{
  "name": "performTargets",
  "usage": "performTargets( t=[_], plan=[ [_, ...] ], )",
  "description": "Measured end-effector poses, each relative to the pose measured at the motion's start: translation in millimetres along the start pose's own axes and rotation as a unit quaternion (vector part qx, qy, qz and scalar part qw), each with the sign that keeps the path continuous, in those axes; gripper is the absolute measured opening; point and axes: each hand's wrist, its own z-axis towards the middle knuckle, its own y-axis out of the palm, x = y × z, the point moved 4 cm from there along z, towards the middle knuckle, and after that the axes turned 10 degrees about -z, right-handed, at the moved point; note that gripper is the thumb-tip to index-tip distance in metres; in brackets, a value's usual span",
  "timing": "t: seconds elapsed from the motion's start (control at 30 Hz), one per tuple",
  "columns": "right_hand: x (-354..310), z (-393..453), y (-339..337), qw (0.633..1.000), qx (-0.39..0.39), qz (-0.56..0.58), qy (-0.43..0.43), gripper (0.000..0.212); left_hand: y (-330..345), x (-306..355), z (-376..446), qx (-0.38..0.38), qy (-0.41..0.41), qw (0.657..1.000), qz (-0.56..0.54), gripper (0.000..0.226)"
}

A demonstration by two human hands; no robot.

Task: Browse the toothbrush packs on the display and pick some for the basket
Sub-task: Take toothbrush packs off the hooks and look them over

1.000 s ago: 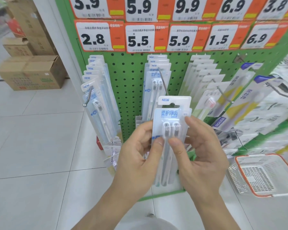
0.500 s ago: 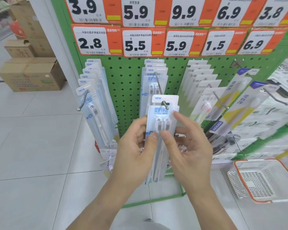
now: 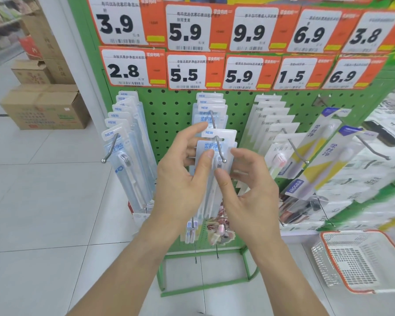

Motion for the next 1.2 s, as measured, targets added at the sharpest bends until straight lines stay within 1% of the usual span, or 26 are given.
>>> performTargets(
  t=[0.1, 0.2, 0.27, 0.33, 0.4, 0.5, 0.53, 0.6, 0.73, 0.87, 0.97, 1.2],
  plan=[
    [-6, 14, -8, 0.999, 0.032, 0.014, -0.018, 0.019, -2, -4, 3, -0.003, 0.013, 1.000, 0.018, 0.039],
    [-20, 37, -16, 0.997, 0.065, -0.021, -0.046, 0.021, -6, -6, 7, -0.007, 0.019, 0.999, 0.032, 0.039],
    [-33, 54, -20, 0.994, 0.058, -0.047, -0.077, 0.022, -6, -6, 8, -0.012, 0.021, 0.999, 0.037, 0.039],
    [-49, 70, -24, 0.992, 0.015, -0.066, -0.104, 0.023, -7, -5, 9, -0.016, 0.024, 0.999, 0.045, 0.041],
    [-64, 85, -25, 0.983, -0.045, -0.140, -0.114, 0.027, -9, -4, 9, -0.021, 0.029, 0.998, 0.056, 0.042],
    [-70, 107, -16, 0.953, -0.122, -0.266, -0.084, 0.040, -11, -4, 10, -0.022, 0.032, 0.997, 0.065, 0.043],
    [-69, 113, -11, 0.945, -0.140, -0.287, -0.070, 0.044, -11, -3, 10, -0.022, 0.032, 0.997, 0.068, 0.043],
    [-66, 123, -5, 0.934, -0.162, -0.314, -0.049, 0.045, -11, -3, 11, -0.025, 0.031, 0.996, 0.074, 0.043],
    [-61, 137, 2, 0.937, -0.144, -0.313, -0.058, 0.032, -12, -4, 11, -0.029, 0.026, 0.996, 0.075, 0.043],
    [-56, 139, 6, 0.941, -0.164, -0.287, -0.064, 0.020, -13, -5, 12, -0.034, 0.023, 0.997, 0.071, 0.044],
    [-56, 138, 4, 0.946, -0.170, -0.269, -0.062, 0.019, -13, -3, 12, -0.034, 0.024, 0.997, 0.069, 0.045],
    [-62, 132, -6, 0.949, -0.144, -0.272, -0.066, 0.020, -12, -2, 10, -0.032, 0.026, 0.996, 0.073, 0.045]
  ],
)
